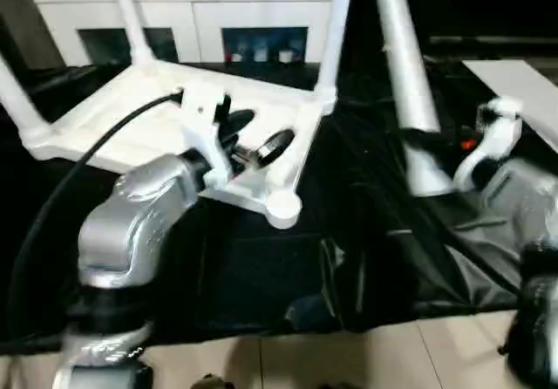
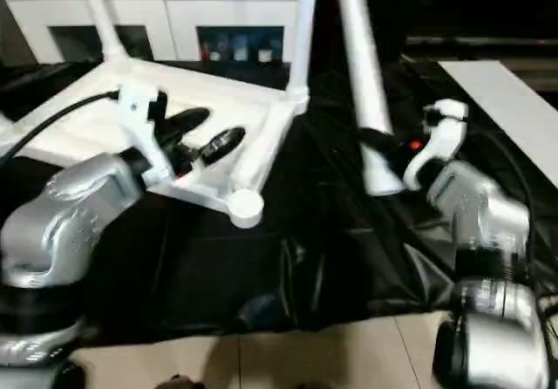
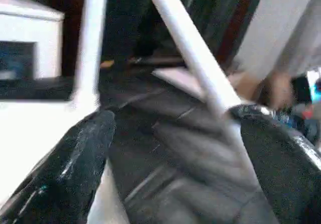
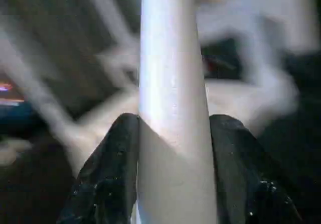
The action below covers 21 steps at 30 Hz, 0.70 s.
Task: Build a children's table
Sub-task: Pick table leg
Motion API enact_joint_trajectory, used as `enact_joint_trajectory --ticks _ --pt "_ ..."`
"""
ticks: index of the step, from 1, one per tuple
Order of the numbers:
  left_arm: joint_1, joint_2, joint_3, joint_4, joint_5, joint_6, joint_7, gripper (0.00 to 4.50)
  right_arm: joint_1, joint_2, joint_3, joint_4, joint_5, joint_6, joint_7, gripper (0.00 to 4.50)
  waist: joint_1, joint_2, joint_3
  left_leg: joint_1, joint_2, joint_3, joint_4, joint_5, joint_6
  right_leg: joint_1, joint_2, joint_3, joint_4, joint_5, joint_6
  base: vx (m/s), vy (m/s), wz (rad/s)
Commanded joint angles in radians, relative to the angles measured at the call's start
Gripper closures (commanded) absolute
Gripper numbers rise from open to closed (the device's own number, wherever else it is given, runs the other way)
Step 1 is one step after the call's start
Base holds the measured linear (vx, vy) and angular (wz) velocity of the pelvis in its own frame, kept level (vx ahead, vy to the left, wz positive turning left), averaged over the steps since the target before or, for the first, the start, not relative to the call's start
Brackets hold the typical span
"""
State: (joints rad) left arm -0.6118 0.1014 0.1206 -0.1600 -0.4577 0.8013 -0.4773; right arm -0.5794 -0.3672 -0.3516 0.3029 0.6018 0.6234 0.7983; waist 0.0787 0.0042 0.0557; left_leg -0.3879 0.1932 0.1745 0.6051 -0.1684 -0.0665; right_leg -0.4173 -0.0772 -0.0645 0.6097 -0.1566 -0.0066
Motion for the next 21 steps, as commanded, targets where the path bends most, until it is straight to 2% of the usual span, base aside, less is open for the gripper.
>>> enact_joint_trajectory --ticks 1,2,3,4,5,6,8,12,14,20,21 --pt "-0.029 -0.027 0.046 0.013 -0.060 0.037 0.037 0.00 0.020 -0.004 -0.038 -0.091 0.089 0.057 0.039 2.73 0.003 -0.016 -0.074 0.017 0.026 -0.002 -0.063 -0.196 0.078 0.055 -0.046 0.029 -0.077 -0.264 -0.209 0.000 0.000 0.00" --pt "-0.055 -0.051 0.072 0.029 -0.092 0.056 0.059 0.00 0.038 0.010 -0.036 -0.126 0.128 0.090 0.058 2.73 0.007 -0.017 -0.069 0.019 0.020 0.004 -0.060 -0.210 0.069 0.055 -0.045 0.032 -0.084 -0.309 -0.194 0.000 0.000 0.00" --pt "-0.077 -0.072 0.095 0.041 -0.118 0.073 0.078 0.00 0.055 0.021 -0.033 -0.160 0.163 0.117 0.071 2.73 0.012 -0.014 -0.069 0.019 0.021 0.000 -0.063 -0.218 0.063 0.054 -0.048 0.029 -0.088 -0.348 -0.179 0.000 0.000 0.00" --pt "-0.098 -0.091 0.114 0.058 -0.143 0.093 0.089 0.00 0.068 0.031 -0.023 -0.186 0.191 0.139 0.086 2.73 0.012 -0.016 -0.068 0.020 0.020 0.001 -0.062 -0.223 0.061 0.053 -0.046 0.028 -0.092 -0.364 -0.169 0.000 0.000 0.00" --pt "-0.119 -0.102 0.121 0.074 -0.158 0.108 0.092 0.00 0.079 0.041 -0.006 -0.212 0.212 0.155 0.095 2.73 0.015 -0.023 -0.070 0.018 0.019 -0.002 -0.063 -0.218 0.056 0.055 -0.049 0.026 -0.092 -0.383 -0.157 0.000 0.000 0.00" --pt "-0.136 -0.111 0.123 0.087 -0.170 0.120 0.090 0.00 0.087 0.050 0.012 -0.228 0.220 0.165 0.100 2.73 0.016 -0.020 -0.069 0.019 0.019 -0.003 -0.064 -0.223 0.050 0.051 -0.050 0.025 -0.097 -0.415 -0.142 0.000 0.000 0.00" --pt "-0.152 -0.119 0.126 0.101 -0.178 0.127 0.093 0.00 0.094 0.057 0.028 -0.242 0.224 0.169 0.103 2.73 0.015 -0.022 -0.068 0.016 0.019 -0.005 -0.067 -0.222 0.038 0.050 -0.051 0.025 -0.102 -0.444 -0.114 0.000 0.000 0.00" --pt "-0.183 -0.138 0.132 0.127 -0.214 0.136 0.107 0.00 0.101 0.071 0.046 -0.270 0.242 0.194 0.088 2.73 0.015 -0.023 -0.068 0.013 0.019 -0.007 -0.069 -0.214 0.034 0.051 -0.052 0.026 -0.102 -0.448 -0.094 0.000 0.000 0.00" --pt "-0.186 -0.143 0.136 0.129 -0.227 0.139 0.109 0.00 0.101 0.073 0.050 -0.273 0.243 0.198 0.083 2.73 0.017 -0.020 -0.070 0.014 0.019 -0.007 -0.067 -0.204 0.032 0.049 -0.053 0.027 -0.102 -0.435 -0.096 0.000 0.000 0.00" --pt "-0.181 -0.146 0.138 0.126 -0.243 0.162 0.115 0.00 0.106 0.066 0.076 -0.296 0.253 0.219 0.086 2.73 0.018 -0.022 -0.074 0.008 0.021 -0.007 -0.067 -0.154 0.041 0.056 -0.052 0.029 -0.089 -0.334 -0.126 0.000 0.000 0.00" --pt "-0.182 -0.144 0.137 0.130 -0.247 0.158 0.117 0.00 0.112 0.060 0.104 -0.306 0.233 0.215 0.084 2.73 0.018 -0.024 -0.074 0.007 0.022 -0.006 -0.066 -0.146 0.044 0.057 -0.051 0.030 -0.087 -0.311 -0.136 0.000 0.000 0.00"
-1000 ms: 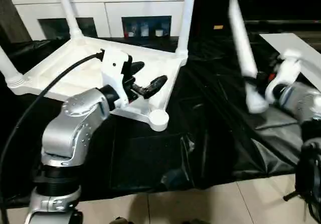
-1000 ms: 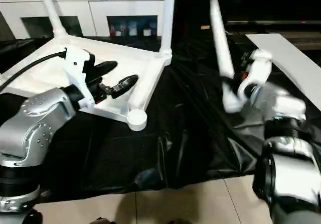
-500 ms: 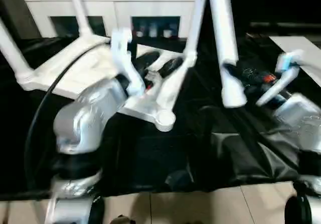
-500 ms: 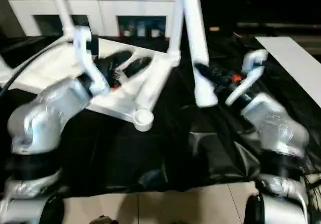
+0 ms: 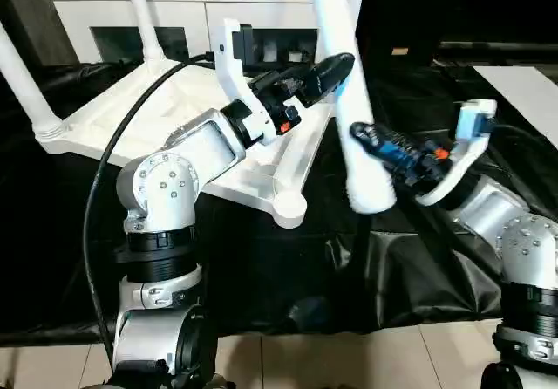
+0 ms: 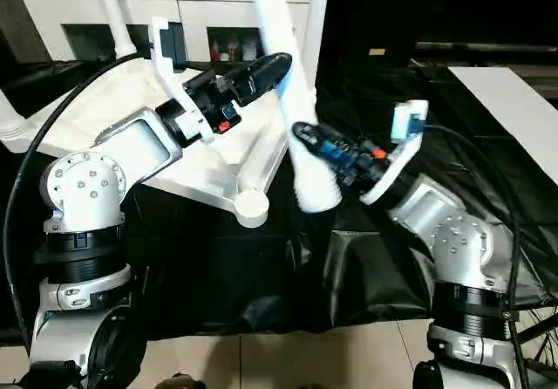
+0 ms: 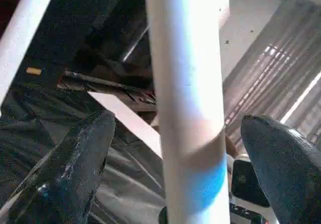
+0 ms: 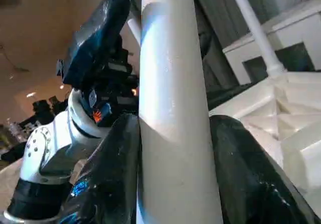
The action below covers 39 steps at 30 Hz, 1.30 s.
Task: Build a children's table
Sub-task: Pick table leg
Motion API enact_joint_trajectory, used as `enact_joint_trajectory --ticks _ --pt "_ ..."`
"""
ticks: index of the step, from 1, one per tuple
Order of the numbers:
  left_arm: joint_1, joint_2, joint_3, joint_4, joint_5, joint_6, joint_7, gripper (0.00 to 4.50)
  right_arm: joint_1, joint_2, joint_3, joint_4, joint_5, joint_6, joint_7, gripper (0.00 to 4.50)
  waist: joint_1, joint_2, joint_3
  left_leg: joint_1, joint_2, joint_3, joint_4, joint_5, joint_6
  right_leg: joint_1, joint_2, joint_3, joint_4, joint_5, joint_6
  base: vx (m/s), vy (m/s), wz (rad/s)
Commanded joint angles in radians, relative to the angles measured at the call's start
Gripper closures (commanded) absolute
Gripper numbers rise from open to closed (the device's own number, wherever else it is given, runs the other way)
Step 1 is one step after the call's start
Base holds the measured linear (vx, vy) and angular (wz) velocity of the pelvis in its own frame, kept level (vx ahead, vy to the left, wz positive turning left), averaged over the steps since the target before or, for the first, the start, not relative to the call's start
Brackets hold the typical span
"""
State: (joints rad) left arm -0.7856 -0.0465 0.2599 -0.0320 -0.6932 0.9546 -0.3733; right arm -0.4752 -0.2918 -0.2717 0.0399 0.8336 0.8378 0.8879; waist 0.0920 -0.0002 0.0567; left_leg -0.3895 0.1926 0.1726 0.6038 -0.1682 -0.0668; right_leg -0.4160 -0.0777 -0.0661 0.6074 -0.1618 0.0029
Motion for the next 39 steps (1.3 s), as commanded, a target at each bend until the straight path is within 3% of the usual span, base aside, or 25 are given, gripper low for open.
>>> enact_joint_trajectory --ticks 1,3,5,6,11,15,16,17,19,21,24,26,29,39 --pt "-0.008 0.005 -0.003 0.002 -0.012 0.004 0.012 0.00 0.009 -0.017 0.032 -0.045 -0.007 -0.004 -0.007 2.73 0.006 -0.018 -0.075 0.010 0.023 -0.004 -0.065 -0.140 0.045 0.056 -0.051 0.032 -0.082 -0.287 -0.153 0.000 0.000 0.00" --pt "-0.008 0.013 -0.012 0.007 -0.003 -0.008 0.013 0.00 0.013 -0.019 0.093 -0.060 -0.096 -0.057 -0.036 2.73 0.005 -0.019 -0.075 0.008 0.022 -0.003 -0.064 -0.130 0.043 0.058 -0.052 0.033 -0.080 -0.270 -0.156 0.000 0.000 0.00" --pt "-0.008 0.016 -0.016 0.010 0.000 -0.011 0.015 0.00 0.013 -0.019 0.110 -0.063 -0.124 -0.074 -0.046 2.73 0.004 -0.018 -0.075 0.010 0.022 -0.003 -0.065 -0.135 0.039 0.057 -0.053 0.034 -0.081 -0.279 -0.156 0.000 0.000 0.00" --pt "-0.009 0.022 -0.025 0.024 0.025 -0.027 0.028 0.00 0.010 -0.015 0.150 -0.070 -0.172 -0.102 -0.066 2.73 0.004 -0.015 -0.074 0.010 0.021 -0.002 -0.065 -0.144 0.036 0.057 -0.052 0.034 -0.082 -0.290 -0.153 0.000 0.000 0.00" --pt "-0.017 0.034 -0.037 0.070 0.102 -0.074 0.093 0.00 0.002 -0.006 0.269 -0.078 -0.322 -0.193 -0.137 2.73 -0.001 -0.015 -0.069 0.013 0.022 -0.007 -0.071 -0.201 0.008 0.053 -0.053 0.034 -0.092 -0.374 -0.107 0.000 0.000 0.00" --pt "-0.020 0.036 -0.032 0.090 0.119 -0.083 0.124 0.00 0.004 0.008 0.299 -0.089 -0.347 -0.211 -0.162 2.73 0.000 -0.014 -0.073 0.014 0.024 -0.007 -0.070 -0.189 0.012 0.053 -0.052 0.036 -0.085 -0.321 -0.119 0.000 0.000 0.00" --pt "-0.020 0.037 -0.030 0.095 0.125 -0.087 0.135 0.36 0.007 0.013 0.311 -0.096 -0.356 -0.219 -0.168 2.74 0.000 -0.016 -0.072 0.013 0.024 -0.006 -0.070 -0.185 0.015 0.053 -0.051 0.036 -0.085 -0.309 -0.123 0.000 0.000 0.00" --pt "-0.018 0.037 -0.026 0.097 0.122 -0.084 0.139 0.36 0.009 0.020 0.319 -0.099 -0.362 -0.222 -0.176 2.74 0.000 -0.015 -0.073 0.011 0.024 -0.006 -0.070 -0.175 0.018 0.055 -0.051 0.036 -0.081 -0.283 -0.131 0.000 0.000 0.00" --pt "-0.015 0.038 -0.019 0.093 0.116 -0.076 0.147 0.42 0.010 0.028 0.329 -0.093 -0.378 -0.235 -0.187 2.74 -0.002 -0.015 -0.074 0.011 0.024 -0.005 -0.069 -0.166 0.022 0.056 -0.051 0.037 -0.077 -0.247 -0.150 0.000 0.000 0.00" --pt "-0.012 0.035 -0.006 0.088 0.106 -0.061 0.161 0.81 0.009 0.033 0.332 -0.084 -0.390 -0.245 -0.195 2.74 -0.001 -0.014 -0.073 0.012 0.023 -0.004 -0.068 -0.167 0.026 0.056 -0.053 0.037 -0.078 -0.250 -0.157 0.000 0.000 0.00" --pt "-0.013 0.028 0.012 0.086 0.084 -0.054 0.161 0.84 0.010 0.035 0.337 -0.080 -0.399 -0.258 -0.199 2.74 -0.002 -0.014 -0.071 0.013 0.024 -0.005 -0.069 -0.181 0.024 0.056 -0.052 0.037 -0.079 -0.269 -0.155 0.000 0.000 0.00" --pt "-0.009 0.031 0.016 0.074 0.066 -0.041 0.152 1.21 0.009 0.032 0.338 -0.076 -0.403 -0.265 -0.200 2.74 -0.001 -0.014 -0.071 0.013 0.024 -0.005 -0.070 -0.187 0.022 0.055 -0.052 0.037 -0.081 -0.285 -0.150 0.000 0.000 0.00" --pt "-0.003 0.026 0.029 0.059 0.033 -0.028 0.148 1.34 0.007 0.030 0.334 -0.069 -0.407 -0.272 -0.202 2.74 -0.002 -0.015 -0.071 0.013 0.024 -0.005 -0.070 -0.188 0.021 0.055 -0.051 0.037 -0.080 -0.275 -0.152 0.000 0.000 0.00" --pt "0.034 0.046 0.002 0.000 -0.003 0.009 0.103 2.08 0.000 0.021 0.326 -0.059 -0.409 -0.281 -0.195 2.74 -0.003 -0.016 -0.071 0.013 0.025 -0.004 -0.069 -0.178 0.025 0.057 -0.052 0.038 -0.076 -0.263 -0.162 0.000 0.000 0.00"
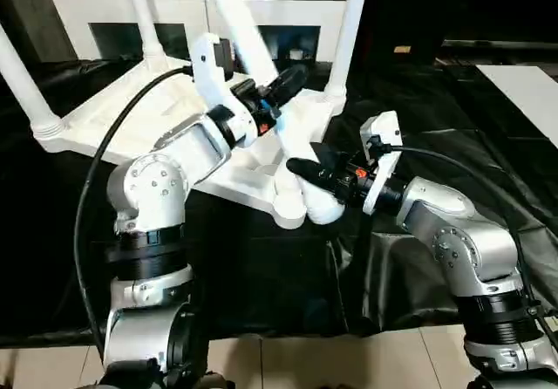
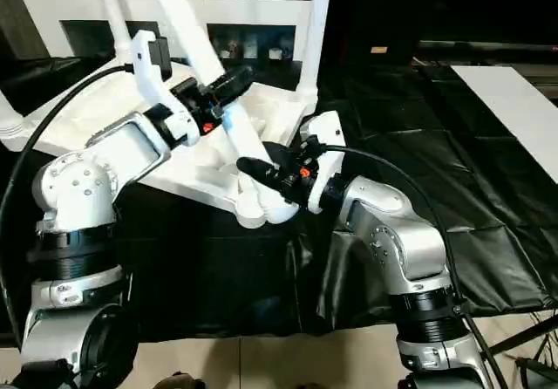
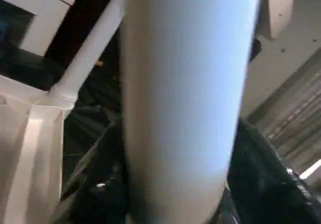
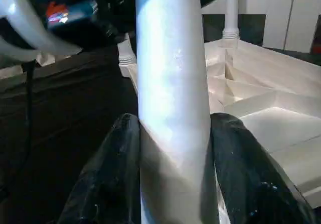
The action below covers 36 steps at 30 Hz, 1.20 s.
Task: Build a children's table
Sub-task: Pick table leg
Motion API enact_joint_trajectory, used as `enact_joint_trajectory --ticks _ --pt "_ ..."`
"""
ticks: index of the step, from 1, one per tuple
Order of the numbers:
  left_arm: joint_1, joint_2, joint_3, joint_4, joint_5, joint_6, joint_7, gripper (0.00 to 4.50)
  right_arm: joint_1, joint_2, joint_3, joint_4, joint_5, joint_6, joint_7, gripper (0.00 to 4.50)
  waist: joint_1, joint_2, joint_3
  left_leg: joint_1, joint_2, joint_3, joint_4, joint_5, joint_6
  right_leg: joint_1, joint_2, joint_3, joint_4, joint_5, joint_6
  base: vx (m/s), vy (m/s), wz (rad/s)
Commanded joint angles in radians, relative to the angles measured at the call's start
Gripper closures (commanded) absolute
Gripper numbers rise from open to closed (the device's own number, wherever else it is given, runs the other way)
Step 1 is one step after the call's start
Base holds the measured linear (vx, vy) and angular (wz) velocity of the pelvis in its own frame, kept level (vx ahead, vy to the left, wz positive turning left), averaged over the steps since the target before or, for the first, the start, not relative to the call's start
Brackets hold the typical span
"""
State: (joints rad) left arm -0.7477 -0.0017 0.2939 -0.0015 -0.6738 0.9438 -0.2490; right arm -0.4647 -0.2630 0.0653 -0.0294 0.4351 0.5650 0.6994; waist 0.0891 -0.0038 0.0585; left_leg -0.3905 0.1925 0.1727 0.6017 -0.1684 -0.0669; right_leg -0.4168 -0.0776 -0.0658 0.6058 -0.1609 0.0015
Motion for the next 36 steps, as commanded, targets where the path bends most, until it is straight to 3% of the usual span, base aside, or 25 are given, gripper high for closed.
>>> enact_joint_trajectory --ticks 1,6,13,14,19,24,30,36 --pt "-0.002 0.001 -0.032 -0.034 -0.027 0.022 -0.018 2.13 -0.010 -0.008 -0.012 0.012 -0.010 -0.009 -0.005 2.74 -0.001 -0.012 -0.072 0.015 0.025 -0.004 -0.067 -0.183 0.024 0.056 -0.051 0.038 -0.077 -0.270 -0.156 0.000 0.000 0.00" --pt "-0.001 0.008 -0.039 -0.037 -0.024 0.017 -0.012 2.62 -0.016 -0.009 -0.014 0.016 -0.010 -0.010 -0.006 2.74 0.000 -0.012 -0.072 0.016 0.026 -0.005 -0.068 -0.188 0.021 0.056 -0.051 0.038 -0.077 -0.280 -0.146 0.000 0.000 0.00" --pt "-0.002 0.048 -0.088 -0.026 0.038 -0.007 -0.021 2.68 -0.023 -0.017 -0.011 0.022 -0.019 -0.022 -0.007 2.74 -0.001 -0.012 -0.074 0.015 0.025 -0.004 -0.066 -0.169 0.022 0.057 -0.051 0.039 -0.074 -0.253 -0.149 0.000 0.000 0.00" --pt "-0.004 0.049 -0.088 -0.023 0.037 -0.007 -0.023 2.68 -0.026 -0.016 -0.014 0.025 -0.017 -0.020 -0.010 2.18 -0.001 -0.012 -0.074 0.015 0.024 -0.004 -0.066 -0.169 0.021 0.057 -0.050 0.039 -0.073 -0.250 -0.150 0.000 0.000 0.00" --pt "-0.016 0.063 -0.099 -0.009 0.037 -0.011 -0.036 2.68 -0.060 -0.039 -0.049 0.037 0.038 0.035 0.025 1.77 -0.002 -0.013 -0.073 0.017 0.023 -0.003 -0.065 -0.173 0.025 0.058 -0.049 0.038 -0.073 -0.255 -0.157 0.000 0.000 0.00" --pt "-0.031 0.099 -0.143 -0.009 0.026 -0.014 -0.111 2.68 -0.126 -0.143 -0.108 0.063 0.126 0.143 0.137 1.49 0.003 -0.013 -0.076 0.018 0.022 -0.001 -0.061 -0.144 0.035 0.060 -0.048 0.039 -0.069 -0.225 -0.164 0.000 0.000 0.00" --pt "-0.047 0.150 -0.200 -0.021 0.008 -0.038 -0.257 2.68 -0.129 -0.251 -0.072 0.063 0.152 0.202 0.275 0.97 0.006 -0.016 -0.076 0.015 0.022 -0.001 -0.059 -0.146 0.043 0.064 -0.051 0.037 -0.070 -0.241 -0.177 0.000 0.000 0.00" --pt "-0.065 0.163 -0.201 -0.009 -0.041 -0.064 -0.381 2.68 -0.117 -0.299 -0.017 0.042 0.169 0.225 0.377 0.94 0.005 -0.018 -0.076 0.017 0.023 -0.001 -0.057 -0.158 0.040 0.063 -0.052 0.037 -0.071 -0.262 -0.185 0.000 0.000 0.00"
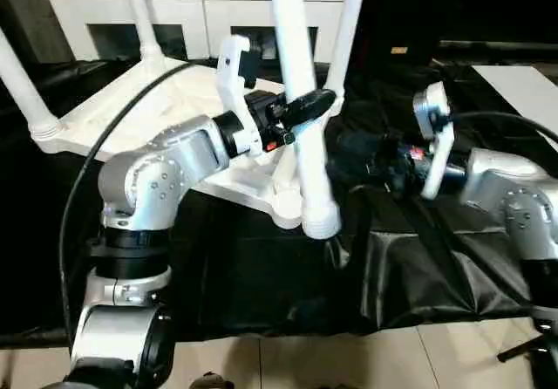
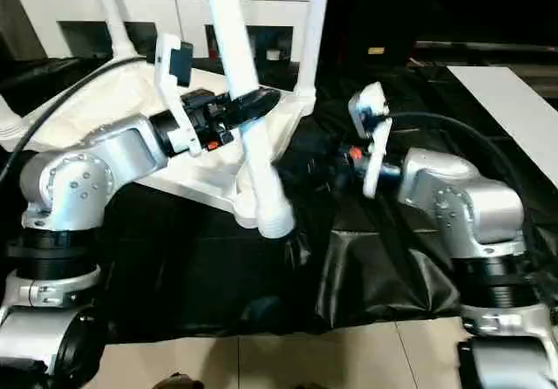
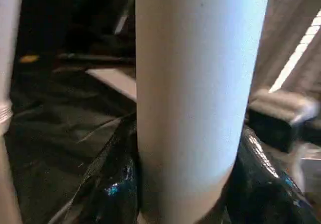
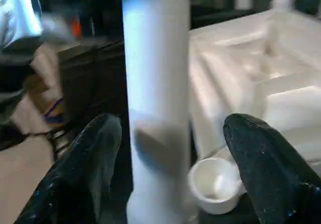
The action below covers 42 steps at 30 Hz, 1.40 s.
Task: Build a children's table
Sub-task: Pick table leg
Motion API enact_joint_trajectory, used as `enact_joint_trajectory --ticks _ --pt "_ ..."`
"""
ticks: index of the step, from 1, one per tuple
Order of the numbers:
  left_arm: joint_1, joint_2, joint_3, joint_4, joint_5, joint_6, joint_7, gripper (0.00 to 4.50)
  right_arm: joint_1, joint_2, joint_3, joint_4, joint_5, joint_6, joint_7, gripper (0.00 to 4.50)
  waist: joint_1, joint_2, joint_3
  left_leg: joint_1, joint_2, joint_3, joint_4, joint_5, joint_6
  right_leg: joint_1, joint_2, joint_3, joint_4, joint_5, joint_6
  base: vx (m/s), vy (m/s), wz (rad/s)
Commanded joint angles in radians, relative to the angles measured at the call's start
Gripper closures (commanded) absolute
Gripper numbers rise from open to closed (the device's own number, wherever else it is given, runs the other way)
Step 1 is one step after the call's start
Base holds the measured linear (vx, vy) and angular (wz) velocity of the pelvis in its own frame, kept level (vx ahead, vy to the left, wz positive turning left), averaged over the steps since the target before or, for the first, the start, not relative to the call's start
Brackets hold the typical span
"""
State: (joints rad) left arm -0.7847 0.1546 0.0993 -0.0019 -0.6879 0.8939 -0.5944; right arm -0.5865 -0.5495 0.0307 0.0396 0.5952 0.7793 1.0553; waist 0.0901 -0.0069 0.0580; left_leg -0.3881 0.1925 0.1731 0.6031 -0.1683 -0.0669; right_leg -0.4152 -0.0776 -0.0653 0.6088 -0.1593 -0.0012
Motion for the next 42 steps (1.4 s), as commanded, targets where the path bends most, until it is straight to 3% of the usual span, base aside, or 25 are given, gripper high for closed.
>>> enact_joint_trajectory --ticks 1,10,21,24,31,32,42 --pt "-0.030 0.010 -0.006 -0.006 -0.037 -0.014 -0.060 2.68 0.004 -0.018 0.034 -0.026 0.001 0.006 0.032 0.94 0.004 -0.013 -0.074 0.014 0.024 -0.002 -0.059 -0.158 0.039 0.060 -0.053 0.036 -0.075 -0.268 -0.186 0.000 0.000 0.00" --pt "-0.039 0.043 -0.071 0.014 0.009 -0.049 -0.131 2.69 -0.037 -0.002 0.116 0.038 -0.090 -0.062 0.046 0.94 0.001 -0.019 -0.075 0.015 0.025 -0.003 -0.059 -0.165 0.026 0.059 -0.053 0.037 -0.073 -0.287 -0.176 0.000 0.000 0.00" --pt "-0.040 0.061 -0.102 0.016 0.022 -0.080 -0.178 2.69 -0.050 0.001 0.152 0.060 -0.106 -0.072 0.092 0.94 0.002 -0.015 -0.076 0.015 0.027 -0.002 -0.058 -0.150 0.036 0.062 -0.053 0.038 -0.064 -0.232 -0.204 0.000 0.000 0.00" --pt "-0.039 0.061 -0.116 0.013 0.027 -0.082 -0.190 2.69 -0.049 0.004 0.161 0.064 -0.109 -0.076 0.099 1.29 0.002 -0.016 -0.076 0.016 0.027 -0.002 -0.059 -0.157 0.035 0.061 -0.053 0.038 -0.065 -0.244 -0.202 0.000 0.000 0.00" --pt "-0.039 0.059 -0.142 -0.003 0.022 -0.079 -0.209 2.69 -0.055 0.022 0.175 0.079 -0.117 -0.080 0.110 1.29 0.003 -0.017 -0.076 0.015 0.026 -0.003 -0.058 -0.160 0.031 0.061 -0.054 0.038 -0.067 -0.265 -0.194 0.000 0.000 0.00" --pt "-0.039 0.059 -0.142 -0.003 0.022 -0.079 -0.210 2.69 -0.055 0.022 0.175 0.079 -0.117 -0.080 0.110 1.65 0.003 -0.016 -0.076 0.015 0.027 -0.003 -0.058 -0.160 0.031 0.060 -0.054 0.038 -0.067 -0.265 -0.194 0.000 0.000 0.00" --pt "-0.042 0.062 -0.148 -0.003 0.024 -0.082 -0.215 2.69 -0.055 0.026 0.176 0.084 -0.115 -0.078 0.121 2.45 0.003 -0.016 -0.077 0.015 0.026 -0.002 -0.057 -0.153 0.033 0.062 -0.053 0.038 -0.064 -0.241 -0.202 0.000 0.000 0.00"
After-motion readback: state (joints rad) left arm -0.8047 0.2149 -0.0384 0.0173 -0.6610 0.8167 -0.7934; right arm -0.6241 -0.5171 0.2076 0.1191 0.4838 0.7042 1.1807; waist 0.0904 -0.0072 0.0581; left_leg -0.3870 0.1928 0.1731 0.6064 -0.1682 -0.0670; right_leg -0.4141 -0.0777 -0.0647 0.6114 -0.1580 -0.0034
